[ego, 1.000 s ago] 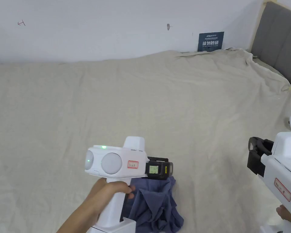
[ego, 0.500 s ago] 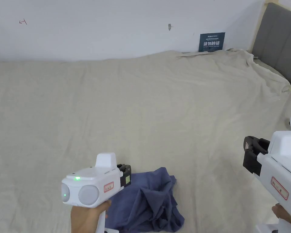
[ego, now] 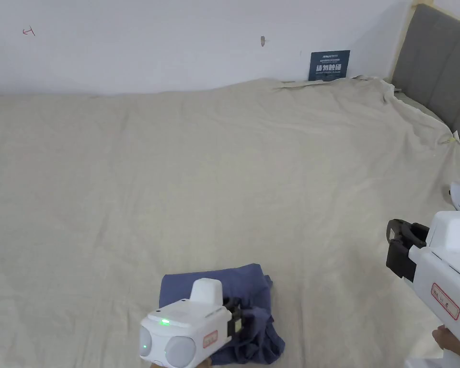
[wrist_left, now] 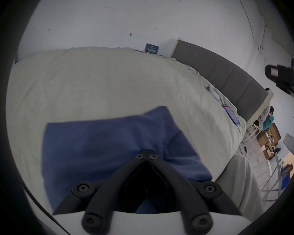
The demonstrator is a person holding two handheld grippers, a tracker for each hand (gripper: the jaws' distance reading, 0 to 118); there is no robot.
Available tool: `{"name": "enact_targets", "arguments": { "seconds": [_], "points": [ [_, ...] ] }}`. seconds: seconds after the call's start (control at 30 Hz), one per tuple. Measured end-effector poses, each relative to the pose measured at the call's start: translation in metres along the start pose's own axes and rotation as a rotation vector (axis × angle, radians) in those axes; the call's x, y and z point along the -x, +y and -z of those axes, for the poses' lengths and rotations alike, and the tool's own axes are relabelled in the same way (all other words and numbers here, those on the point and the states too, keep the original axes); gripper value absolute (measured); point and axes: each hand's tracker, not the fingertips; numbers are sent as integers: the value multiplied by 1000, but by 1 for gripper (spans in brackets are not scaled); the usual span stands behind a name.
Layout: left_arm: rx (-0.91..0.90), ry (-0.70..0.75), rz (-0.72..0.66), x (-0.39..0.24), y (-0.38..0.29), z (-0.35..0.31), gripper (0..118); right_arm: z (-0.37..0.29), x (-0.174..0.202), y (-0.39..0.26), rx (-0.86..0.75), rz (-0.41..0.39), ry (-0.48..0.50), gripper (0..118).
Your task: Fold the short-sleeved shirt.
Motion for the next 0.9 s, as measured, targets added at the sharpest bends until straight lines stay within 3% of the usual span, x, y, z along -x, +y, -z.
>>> {"name": "enact_targets", "arguments": {
  "seconds": [0.13, 0.33, 0.43, 0.67, 0.9],
  "points": [
    [18, -16, 45, -27, -11, 12, 0, -3, -4, -1, -3, 5, -10, 0],
    [29, -103, -58, -45, -19, 20, 0, -6, -10, -5, 5, 9, -24, 0],
    [27, -90, -17, -57, -23, 21, 0, -7, -12, -6, 7, 12, -30, 0],
    [-163, -99, 27, -59, 18, -29, 0, -13, -8, 0, -26, 2, -42, 0],
    [-376, 15, 61, -40, 76, -86, 0, -17, 10, 13, -92, -18, -36, 0]
  ]
}}
